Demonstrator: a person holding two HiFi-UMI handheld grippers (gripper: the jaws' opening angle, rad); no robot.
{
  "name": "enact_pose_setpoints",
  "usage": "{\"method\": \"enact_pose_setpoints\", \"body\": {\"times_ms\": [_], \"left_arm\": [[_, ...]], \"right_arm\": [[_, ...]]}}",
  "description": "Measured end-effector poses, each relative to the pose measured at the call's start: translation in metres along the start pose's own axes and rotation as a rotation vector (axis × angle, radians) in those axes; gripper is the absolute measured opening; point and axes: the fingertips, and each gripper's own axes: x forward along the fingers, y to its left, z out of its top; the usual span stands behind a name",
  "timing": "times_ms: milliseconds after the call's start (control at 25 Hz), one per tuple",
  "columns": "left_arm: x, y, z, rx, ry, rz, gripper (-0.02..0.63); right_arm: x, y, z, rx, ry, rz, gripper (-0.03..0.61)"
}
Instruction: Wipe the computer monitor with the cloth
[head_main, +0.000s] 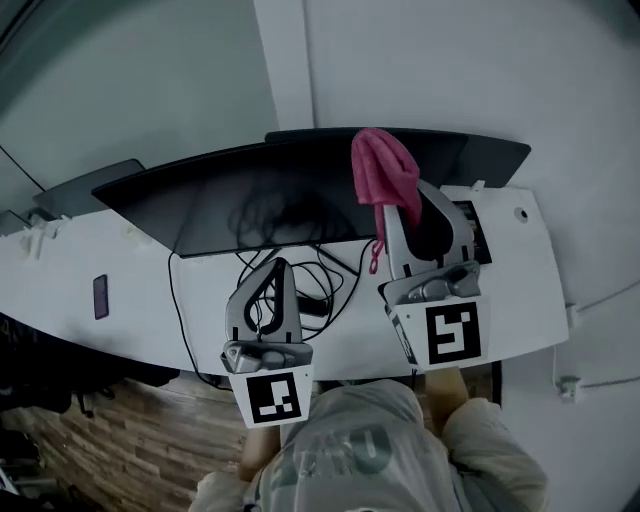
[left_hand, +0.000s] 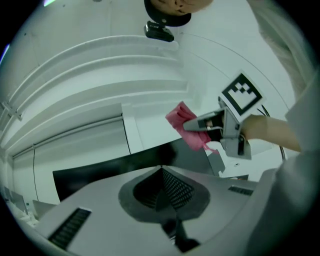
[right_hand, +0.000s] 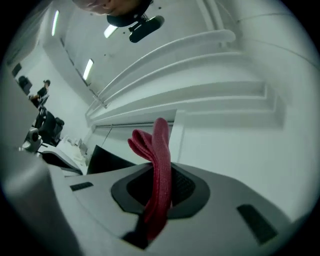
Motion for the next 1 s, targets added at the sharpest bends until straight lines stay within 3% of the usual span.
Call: {"method": "enact_pose_setpoints", "body": {"times_ms": [200,280,480,1000], "left_arm": [[-0.011,0.005,-0.003,-0.056,0.005,0.025,0.005],[-0.013,0.003,-0.007,-0.059,0.019,0.024,0.005],[-0.019,0.007,-0.017,-0.061,0.048,0.037,0.005],[-0.022,0.006,-0.020,-0.096,0.051,0.054,0.005]], "right_arm": [[-0.025,0.054,-0.056,0.320,0.047,0.034,0.057],[-0.036,0.065,-0.074,0.389,0.084,0.017,0.057],[-0.047,0.078,-0.096,0.380,0.149,0.018,0.057],[-0.050,0.085,-0.094,0.335,0.151,0.047,0.057]]}}
